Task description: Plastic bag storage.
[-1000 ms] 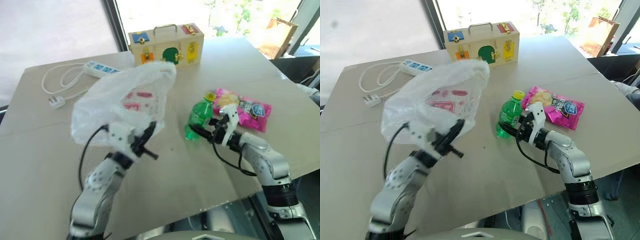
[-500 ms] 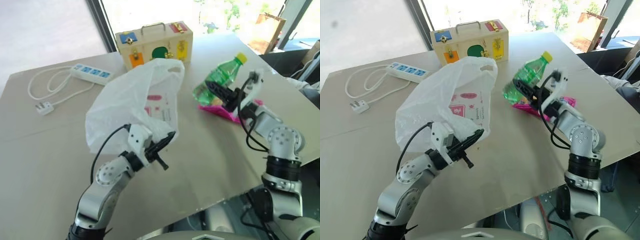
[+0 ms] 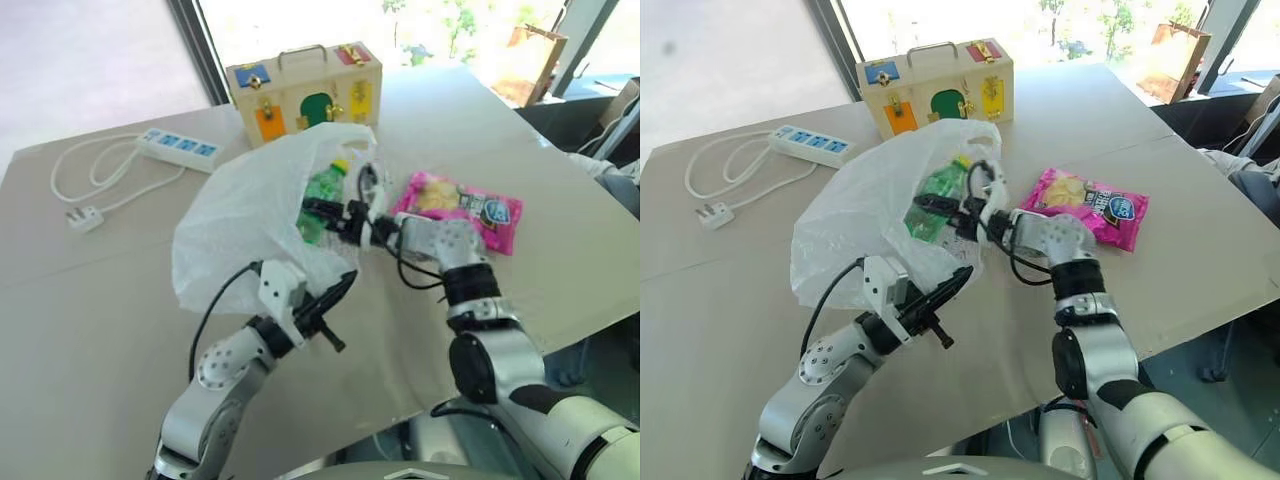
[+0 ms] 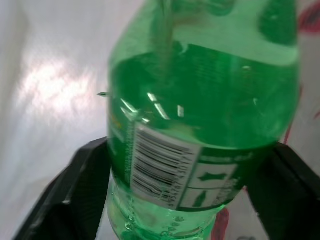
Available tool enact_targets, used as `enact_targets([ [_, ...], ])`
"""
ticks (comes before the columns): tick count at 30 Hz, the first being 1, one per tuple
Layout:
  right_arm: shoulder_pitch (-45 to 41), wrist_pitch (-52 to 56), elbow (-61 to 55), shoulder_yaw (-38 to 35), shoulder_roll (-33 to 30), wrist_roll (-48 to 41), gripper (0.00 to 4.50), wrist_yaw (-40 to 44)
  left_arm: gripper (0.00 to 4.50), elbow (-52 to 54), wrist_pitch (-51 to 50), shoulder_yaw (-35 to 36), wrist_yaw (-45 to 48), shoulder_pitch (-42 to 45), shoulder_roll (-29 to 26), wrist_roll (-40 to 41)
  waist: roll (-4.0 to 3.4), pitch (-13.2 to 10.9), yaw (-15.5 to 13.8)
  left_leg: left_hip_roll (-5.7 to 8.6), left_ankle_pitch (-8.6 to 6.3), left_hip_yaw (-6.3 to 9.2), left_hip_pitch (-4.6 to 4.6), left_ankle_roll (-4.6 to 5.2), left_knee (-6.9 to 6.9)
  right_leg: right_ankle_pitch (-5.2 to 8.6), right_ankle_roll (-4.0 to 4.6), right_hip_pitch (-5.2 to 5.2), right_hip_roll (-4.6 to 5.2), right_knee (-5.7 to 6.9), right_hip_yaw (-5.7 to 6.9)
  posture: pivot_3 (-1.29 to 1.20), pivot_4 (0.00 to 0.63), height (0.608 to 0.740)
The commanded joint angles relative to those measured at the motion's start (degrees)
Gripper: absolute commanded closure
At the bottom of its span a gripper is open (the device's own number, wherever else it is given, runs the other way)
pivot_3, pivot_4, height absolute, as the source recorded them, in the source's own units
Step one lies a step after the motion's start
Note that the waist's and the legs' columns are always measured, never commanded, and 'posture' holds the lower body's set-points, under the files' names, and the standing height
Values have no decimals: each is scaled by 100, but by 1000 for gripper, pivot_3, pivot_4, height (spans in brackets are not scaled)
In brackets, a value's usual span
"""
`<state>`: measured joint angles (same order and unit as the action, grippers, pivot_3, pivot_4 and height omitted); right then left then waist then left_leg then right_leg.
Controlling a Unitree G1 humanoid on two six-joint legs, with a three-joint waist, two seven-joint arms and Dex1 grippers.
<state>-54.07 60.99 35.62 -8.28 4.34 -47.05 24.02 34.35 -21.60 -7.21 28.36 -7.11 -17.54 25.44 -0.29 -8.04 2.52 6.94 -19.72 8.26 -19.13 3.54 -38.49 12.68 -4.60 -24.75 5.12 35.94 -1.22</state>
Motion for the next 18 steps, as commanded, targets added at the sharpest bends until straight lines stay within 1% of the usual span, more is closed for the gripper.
enact_targets([
  [1, -257, 301, -187, 359, -139, 145, 28, 668, 4500, 236, 158, -19, -123, -81, 91, -29, 0, 0, 2, 1, 0, -1, 0, 0, -1, 0, 0, 0, 2, 0, 2, 0, 150, 740],
  [3, -206, 268, -384, 721, -356, 478, 28, 851, 4500, 239, 190, -32, -175, -128, 146, -43, 0, 1, 0, 3, 0, -4, -1, 0, -4, -1, 1, 1, 7, 0, 3, 0, 150, 740],
  [4, -157, 101, -503, 839, -470, 697, 28, 805, 4500, 220, 217, -44, -186, -147, 167, -59, -1, 1, -6, 3, 0, -4, -1, 0, -6, -1, 1, 1, 8, 0, 4, 0, 150, 740],
  [7, -41, -112, -946, 867, -803, 968, 28, 766, 4500, 173, 261, -62, -208, -208, 231, -55, -1, 1, -18, 3, 0, -2, -1, 0, -16, -2, 3, 2, 10, 8, 8, 0, 150, 740],
  [10, 140, -263, -1555, 1017, -1186, 1108, 28, 1099, 4500, 174, 267, -73, -208, -230, 240, -63, 0, 1, -21, 4, 0, -1, -4, 0, -22, -3, 4, 2, 12, 11, 8, 0, 150, 740],
  [13, 529, -516, -2476, 1153, -2138, 1214, 28, 1837, 4500, 157, 272, -62, -176, -243, 214, -50, -1, 2, -45, 4, 0, 0, -17, 0, -27, -3, 3, 2, 14, 10, 10, 0, 150, 740],
  [15, 765, -599, -2901, 1127, -2688, 1190, 28, 2259, 4500, 165, 269, -59, -168, -256, 200, -37, -1, 2, -47, 7, -1, 18, -51, 1, -57, -4, 3, -12, 20, 8, 30, 0, 150, 740],
  [17, 1008, -867, -3176, 871, -3307, 1153, 28, 2720, 4500, 170, 256, -48, -163, -256, 188, -14, -1, 2, -55, 14, -1, 19, -67, 1, -72, -5, 2, -19, 31, 10, 33, 0, 150, 740],
  [18, 1064, -1451, -3134, 498, -3484, 1182, 28, 2867, 4500, 167, 244, -33, -163, -249, 180, -1, -1, 2, -59, 15, -1, 18, -67, 1, -72, -5, 2, -18, 40, 10, 33, 0, 150, 740],
])
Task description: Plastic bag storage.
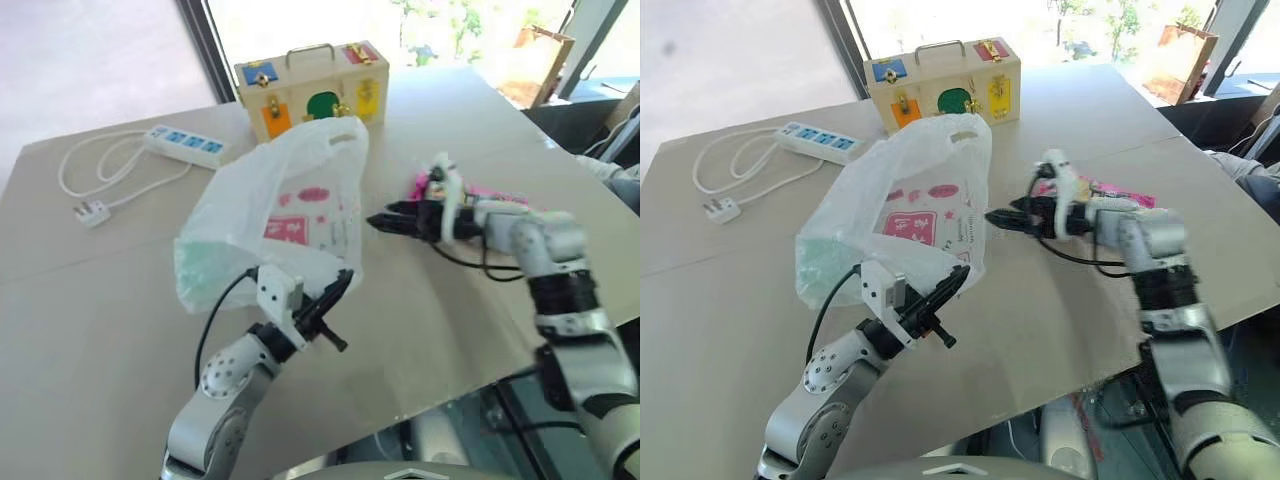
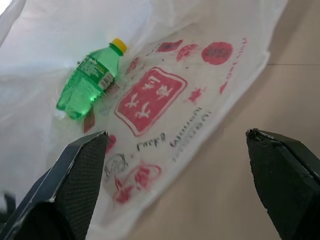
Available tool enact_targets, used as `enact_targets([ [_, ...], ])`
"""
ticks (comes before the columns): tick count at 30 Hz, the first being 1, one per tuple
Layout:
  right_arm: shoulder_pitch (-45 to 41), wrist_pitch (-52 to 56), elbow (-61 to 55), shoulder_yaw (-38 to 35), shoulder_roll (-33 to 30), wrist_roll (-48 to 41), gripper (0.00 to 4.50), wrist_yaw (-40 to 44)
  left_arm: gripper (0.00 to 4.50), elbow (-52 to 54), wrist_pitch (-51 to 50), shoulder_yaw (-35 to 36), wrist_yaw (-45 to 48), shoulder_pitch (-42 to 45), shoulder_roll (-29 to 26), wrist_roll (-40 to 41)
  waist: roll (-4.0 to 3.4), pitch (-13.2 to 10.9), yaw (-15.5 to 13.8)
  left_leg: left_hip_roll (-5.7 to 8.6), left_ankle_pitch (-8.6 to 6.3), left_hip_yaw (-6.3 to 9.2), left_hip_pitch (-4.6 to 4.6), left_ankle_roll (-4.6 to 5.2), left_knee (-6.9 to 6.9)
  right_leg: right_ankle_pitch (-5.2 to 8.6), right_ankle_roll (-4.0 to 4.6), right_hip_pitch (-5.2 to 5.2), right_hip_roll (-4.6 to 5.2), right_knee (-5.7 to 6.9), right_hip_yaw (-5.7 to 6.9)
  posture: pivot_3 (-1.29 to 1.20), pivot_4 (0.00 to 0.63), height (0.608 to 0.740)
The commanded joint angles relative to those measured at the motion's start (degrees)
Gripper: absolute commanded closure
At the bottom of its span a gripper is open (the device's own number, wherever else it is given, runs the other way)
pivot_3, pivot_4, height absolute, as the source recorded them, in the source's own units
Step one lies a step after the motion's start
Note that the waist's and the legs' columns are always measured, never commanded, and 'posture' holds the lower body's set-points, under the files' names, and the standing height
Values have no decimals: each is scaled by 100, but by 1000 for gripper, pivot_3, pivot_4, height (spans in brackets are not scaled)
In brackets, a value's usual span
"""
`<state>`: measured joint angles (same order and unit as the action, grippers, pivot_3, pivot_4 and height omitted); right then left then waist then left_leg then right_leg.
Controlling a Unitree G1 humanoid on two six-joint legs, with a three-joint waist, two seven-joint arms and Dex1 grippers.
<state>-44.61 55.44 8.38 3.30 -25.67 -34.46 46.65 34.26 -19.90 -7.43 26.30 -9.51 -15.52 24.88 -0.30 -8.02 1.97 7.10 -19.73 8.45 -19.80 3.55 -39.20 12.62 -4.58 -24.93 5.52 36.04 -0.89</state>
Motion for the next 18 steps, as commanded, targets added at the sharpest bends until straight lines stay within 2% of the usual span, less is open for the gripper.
enact_targets([
  [1, 56, -1215, -162, -1013, -606, -52, 28, 509, 4500, 184, 66, 3, 40, -16, -32, 67, 1, 0, -9, 0, 0, -1, 0, 0, -1, -1, 0, 0, 8, 1, -1, 0, 150, 740],
  [4, -22, -2581, 1616, -1063, -1594, 1225, 28, -160, 4500, 196, 32, 61, 5, -36, -37, 99, 1, 2, -72, -3, 0, -8, 6, 0, -6, -4, 4, 1, 11, 15, -6, 0, 150, 740],
  [6, 105, -3279, 2280, -816, -1896, 1729, 28, -101, 4500, 202, 22, 68, -23, -44, -21, 105, 5, 4, -211, 5, 0, -6, 6, 0, -8, -3, 4, 3, 8, 16, 0, 0, 150, 740],
  [12, 534, -4071, 2814, -583, -2044, 2168, 28, 583, 4500, 238, 15, 101, -73, -101, -22, 61, -4, 3, -103, -5, 0, -21, 5, 0, -1, -3, 4, -2, 13, 8, -15, 0, 150, 740],
  [18, 487, -3408, 3093, -913, -1827, 1845, 28, 638, 4500, 275, -9, 95, -138, -129, -4, 64, -7, 5, -148, -5, 0, -27, 6, 0, -13, -6, 8, -3, 11, 22, -26, 0, 150, 740],
])
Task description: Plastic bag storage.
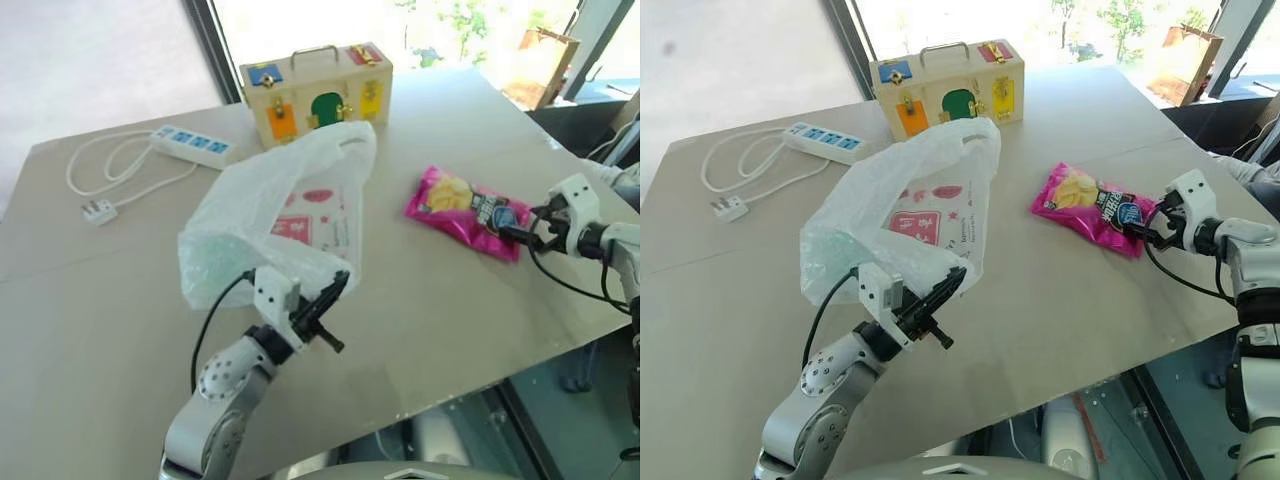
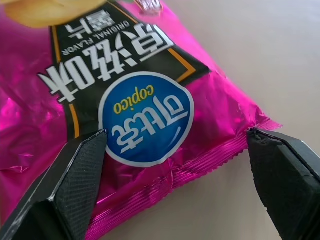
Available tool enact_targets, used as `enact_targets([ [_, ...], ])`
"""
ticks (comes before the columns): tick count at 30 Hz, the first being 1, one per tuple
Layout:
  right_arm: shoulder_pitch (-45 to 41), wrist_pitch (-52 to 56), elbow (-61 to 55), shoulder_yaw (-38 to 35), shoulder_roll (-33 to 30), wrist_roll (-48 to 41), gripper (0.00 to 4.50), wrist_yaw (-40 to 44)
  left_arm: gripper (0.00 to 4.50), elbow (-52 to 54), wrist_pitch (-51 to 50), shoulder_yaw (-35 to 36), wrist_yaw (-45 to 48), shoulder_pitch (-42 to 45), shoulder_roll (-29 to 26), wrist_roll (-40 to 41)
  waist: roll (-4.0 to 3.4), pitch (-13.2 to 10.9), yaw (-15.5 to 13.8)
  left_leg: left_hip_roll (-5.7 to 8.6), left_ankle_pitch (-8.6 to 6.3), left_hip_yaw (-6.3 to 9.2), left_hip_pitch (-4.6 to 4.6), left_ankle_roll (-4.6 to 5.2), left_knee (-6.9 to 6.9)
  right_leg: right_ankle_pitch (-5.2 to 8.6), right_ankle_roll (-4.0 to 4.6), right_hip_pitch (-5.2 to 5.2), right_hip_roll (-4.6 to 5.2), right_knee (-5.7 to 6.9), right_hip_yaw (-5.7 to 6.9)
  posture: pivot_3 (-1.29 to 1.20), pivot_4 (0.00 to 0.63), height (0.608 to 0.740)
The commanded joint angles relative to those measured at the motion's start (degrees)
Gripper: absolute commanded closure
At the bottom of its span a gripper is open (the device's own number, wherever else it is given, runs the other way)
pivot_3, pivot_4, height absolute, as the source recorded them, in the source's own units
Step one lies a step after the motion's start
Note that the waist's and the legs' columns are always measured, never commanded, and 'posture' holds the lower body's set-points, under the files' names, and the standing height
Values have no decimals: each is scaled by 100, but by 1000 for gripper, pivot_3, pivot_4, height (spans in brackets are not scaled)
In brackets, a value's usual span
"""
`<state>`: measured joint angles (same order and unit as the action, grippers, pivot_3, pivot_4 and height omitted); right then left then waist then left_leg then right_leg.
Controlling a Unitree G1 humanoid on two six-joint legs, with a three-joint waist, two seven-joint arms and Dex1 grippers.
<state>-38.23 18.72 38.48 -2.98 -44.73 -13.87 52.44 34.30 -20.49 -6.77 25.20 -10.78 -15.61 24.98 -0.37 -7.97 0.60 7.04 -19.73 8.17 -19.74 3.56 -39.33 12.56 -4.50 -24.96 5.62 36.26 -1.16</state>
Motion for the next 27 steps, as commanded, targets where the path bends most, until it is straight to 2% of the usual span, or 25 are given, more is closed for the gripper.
enact_targets([
  [1, -174, 280, 196, -316, 110, -203, 28, -3, 4500, 270, 50, 25, -35, -1, 4, 54, 0, 0, -18, 0, 0, 2, 0, 0, -2, -1, 1, 3, 0, 0, 2, 0, 150, 740],
  [5, -442, 1142, 672, -760, 431, -699, 28, -86, 4500, 241, 54, 27, -75, 1, 35, 73, 1, 0, -32, 1, 0, 3, -1, 0, 0, -1, 1, 2, 1, -3, 2, 0, 150, 740],
  [7, -556, 1268, 967, -853, 549, -665, 28, -312, 4500, 240, 49, 15, -81, 6, 39, 75, 2, 1, -23, 1, 0, 2, 0, 0, 0, -1, 2, 2, 1, -5, 1, 0, 150, 740],
  [11, -487, 716, 1222, -600, 664, -153, 28, -659, 4500, 298, 28, 25, -81, -37, 9, 81, 9, 8, -19, 0, 0, 4, 1, 0, 0, -1, 2, 4, 0, -4, 5, 0, 150, 740],
  [14, -426, 697, 1235, -464, 717, -22, 28, -542, 4500, 319, 11, 37, -114, -72, 31, 102, 22, 19, -18, 1, 0, 4, 8, 0, -4, -1, 2, 15, 0, -4, 6, 0, 150, 740],
  [18, -95, 445, 1193, 108, 723, 480, 28, -201, 4500, 352, -5, 42, -164, -88, 50, 96, 50, 52, -19, 1, 0, 6, 15, 0, -6, -2, 3, 21, 0, -3, 7, 0, 150, 740],
  [21, -8, 453, 1141, 207, 763, 574, 933, -92, 4500, 365, -17, 39, -193, -85, 52, 100, 84, 91, -21, -3, 0, 10, 23, 0, -4, -2, 3, 28, -4, -4, 10, 0, 150, 740],
  [27, 14, 500, 1092, 149, 833, 623, 3497, 8, 4500, 378, -23, 37, -245, -75, 60, 93, 91, 102, -21, -7, -2, 9, 113, -1, 15, -1, 5, 121, -9, -23, 7, 0, 150, 740],
])
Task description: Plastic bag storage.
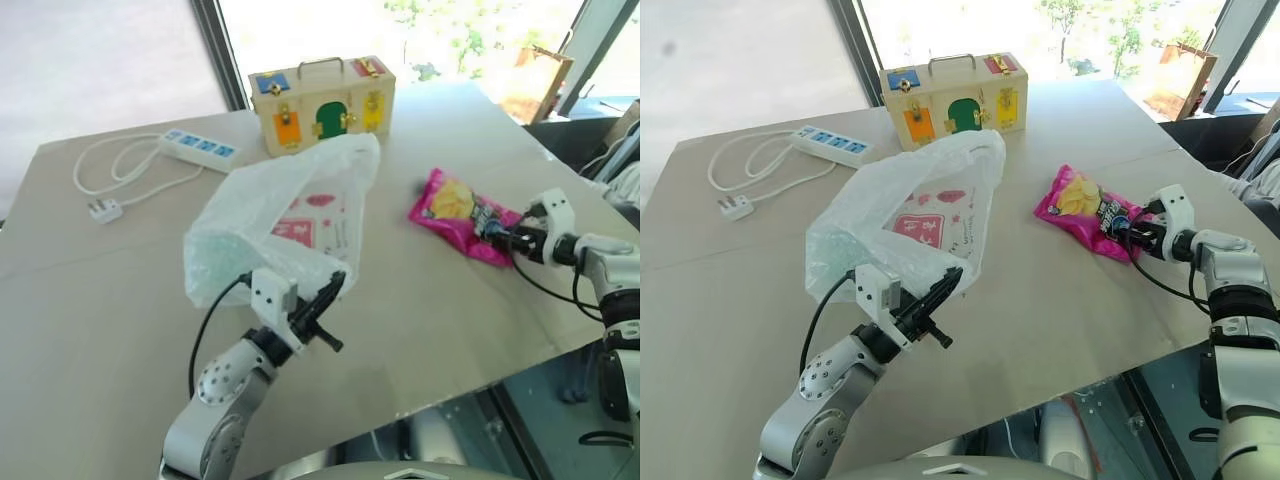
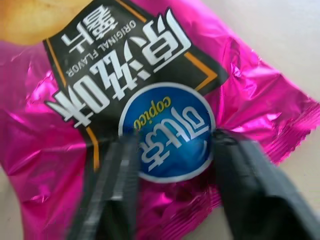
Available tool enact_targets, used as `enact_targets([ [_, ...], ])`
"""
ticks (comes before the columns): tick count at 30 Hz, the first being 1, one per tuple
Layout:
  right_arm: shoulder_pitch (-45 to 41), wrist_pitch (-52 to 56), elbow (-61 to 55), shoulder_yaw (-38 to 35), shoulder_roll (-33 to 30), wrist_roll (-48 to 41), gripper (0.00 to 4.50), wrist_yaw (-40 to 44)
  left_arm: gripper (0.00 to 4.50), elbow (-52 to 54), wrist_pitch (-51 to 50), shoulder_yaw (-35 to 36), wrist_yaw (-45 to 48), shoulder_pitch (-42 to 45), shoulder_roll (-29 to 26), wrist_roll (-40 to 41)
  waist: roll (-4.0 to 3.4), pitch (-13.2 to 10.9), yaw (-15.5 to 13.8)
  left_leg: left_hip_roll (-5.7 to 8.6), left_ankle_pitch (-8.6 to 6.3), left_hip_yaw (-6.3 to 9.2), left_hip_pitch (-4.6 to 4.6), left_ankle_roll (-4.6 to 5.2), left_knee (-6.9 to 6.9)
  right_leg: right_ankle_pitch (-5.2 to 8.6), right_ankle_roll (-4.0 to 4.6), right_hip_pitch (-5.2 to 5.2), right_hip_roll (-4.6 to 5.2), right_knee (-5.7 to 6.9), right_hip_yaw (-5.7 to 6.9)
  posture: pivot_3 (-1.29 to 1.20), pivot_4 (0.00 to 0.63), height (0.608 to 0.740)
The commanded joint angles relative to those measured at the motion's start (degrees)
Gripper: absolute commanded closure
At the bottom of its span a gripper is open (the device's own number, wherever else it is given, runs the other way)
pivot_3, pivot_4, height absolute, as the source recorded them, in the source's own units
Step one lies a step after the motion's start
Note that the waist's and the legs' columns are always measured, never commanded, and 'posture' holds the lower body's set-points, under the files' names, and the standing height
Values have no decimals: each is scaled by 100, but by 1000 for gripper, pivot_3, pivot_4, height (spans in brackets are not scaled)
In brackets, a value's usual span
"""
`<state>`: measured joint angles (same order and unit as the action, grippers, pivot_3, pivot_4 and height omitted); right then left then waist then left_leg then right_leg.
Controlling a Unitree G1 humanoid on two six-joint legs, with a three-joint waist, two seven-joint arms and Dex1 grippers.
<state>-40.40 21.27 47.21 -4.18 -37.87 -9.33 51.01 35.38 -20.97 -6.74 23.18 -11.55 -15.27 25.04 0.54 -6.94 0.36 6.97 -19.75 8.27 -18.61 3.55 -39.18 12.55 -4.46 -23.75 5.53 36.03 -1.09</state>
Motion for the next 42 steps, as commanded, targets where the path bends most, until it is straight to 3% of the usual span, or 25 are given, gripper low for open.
enact_targets([
  [1, 235, 222, 211, 249, 152, 169, 4018, 140, 4500, 270, 25, 31, -45, 3, 27, 89, 0, 0, 5, -3, 0, 0, 2, 0, 0, -1, 2, 3, -4, -3, -1, 0, 150, 740],
  [2, 240, 189, 189, 217, 154, 147, 4445, 154, 4500, 271, 27, 27, -50, 4, 26, 91, 0, 0, 5, -4, 0, 0, 2, 0, 0, -2, 4, 3, -6, -3, -1, 0, 150, 740],
  [7, 85, 377, -155, -399, 65, -529, 4445, 581, 4500, 263, 23, 32, -66, 26, 25, 106, -12, -7, 16, -8, 0, 0, -1, 0, 0, -4, 6, 0, -9, -5, -2, 0, 150, 740],
  [8, 8, 609, -236, -562, 12, -716, 3883, 647, 4500, 265, 19, 33, -69, 28, 27, 109, -19, -12, 16, -8, 0, 0, -3, 0, 0, -4, 7, -2, -8, -6, -2, 0, 150, 740],
  [10, -104, 899, -396, -846, -123, -1023, 3306, 763, 4500, 268, 16, 30, -79, 26, 32, 108, -48, -32, 9, -8, 0, 0, -7, 0, 0, -5, 7, -4, -7, -9, -5, 0, 150, 740],
  [11, -170, 917, -376, -981, -195, -1100, 2698, 708, 4500, 272, 15, 28, -83, 24, 32, 106, -62, -41, 0, -7, 0, 0, -11, 0, 0, -5, 7, -6, -6, -10, -12, 0, 150, 740],
  [17, -562, 576, 429, -1624, -414, -1233, 33, -157, 4500, 292, 1, 27, -121, 11, 41, 108, -103, -70, -88, -6, 0, -2, -27, 1, 17, -5, 7, -31, -4, -16, -17, 0, 150, 740],
  [21, -701, 671, 859, -1923, -319, -1302, 33, -801, 4500, 321, -19, 18, -134, -5, 42, 105, -100, -73, -109, -7, 0, -3, -27, 1, 27, -5, 7, -31, -4, -23, -16, 0, 150, 740],
  [25, -782, 1545, 1262, -2296, -156, -1639, 33, -1181, 4500, 342, -27, 9, -154, -19, 49, 84, -100, -74, -102, -7, 0, -10, -27, 1, 28, -5, 7, -32, -4, -24, -22, 0, 150, 740],
  [33, -515, 3140, 887, -2738, 557, -2553, 33, -796, 4500, 355, -25, 14, -192, -28, 46, 57, -81, -73, 18, -19, 0, -10, -24, 1, 30, -5, 8, -30, -17, -23, -34, 0, 150, 740],
  [42, -337, 3676, 244, -2683, 1284, -2919, 33, -811, 4500, 381, -59, 48, -211, -25, -10, 54, -82, -73, 64, -20, 0, -11, -21, 1, 30, -6, 8, -31, -18, -20, -38, 0, 150, 740],
])
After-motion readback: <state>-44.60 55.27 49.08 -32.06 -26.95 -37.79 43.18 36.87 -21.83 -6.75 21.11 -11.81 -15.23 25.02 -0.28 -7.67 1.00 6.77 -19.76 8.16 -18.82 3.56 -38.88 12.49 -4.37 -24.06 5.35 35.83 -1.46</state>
